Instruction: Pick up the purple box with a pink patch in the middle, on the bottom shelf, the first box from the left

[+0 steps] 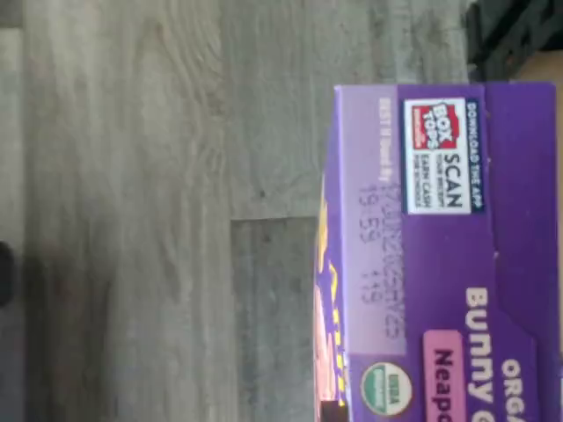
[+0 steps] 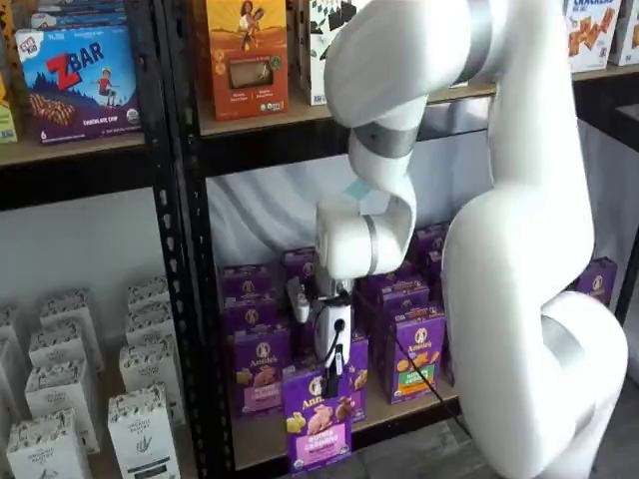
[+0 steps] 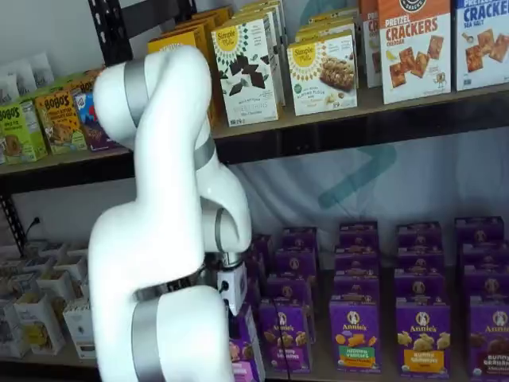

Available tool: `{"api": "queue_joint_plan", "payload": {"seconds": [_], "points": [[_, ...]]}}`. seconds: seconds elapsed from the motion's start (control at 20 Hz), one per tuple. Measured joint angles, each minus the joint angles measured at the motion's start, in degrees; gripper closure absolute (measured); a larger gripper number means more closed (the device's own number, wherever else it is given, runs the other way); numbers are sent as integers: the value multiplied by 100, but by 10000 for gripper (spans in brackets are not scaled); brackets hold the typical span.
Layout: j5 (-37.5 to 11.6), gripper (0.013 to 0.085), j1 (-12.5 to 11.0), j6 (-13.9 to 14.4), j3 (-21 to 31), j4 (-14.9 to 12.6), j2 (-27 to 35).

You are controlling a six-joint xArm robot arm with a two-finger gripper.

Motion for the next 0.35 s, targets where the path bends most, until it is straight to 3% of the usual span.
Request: {"api": "queue_joint_plan", "payload": {"seconds": [0.35], "points": [[556, 690, -36, -296, 379, 335, -802]]}}
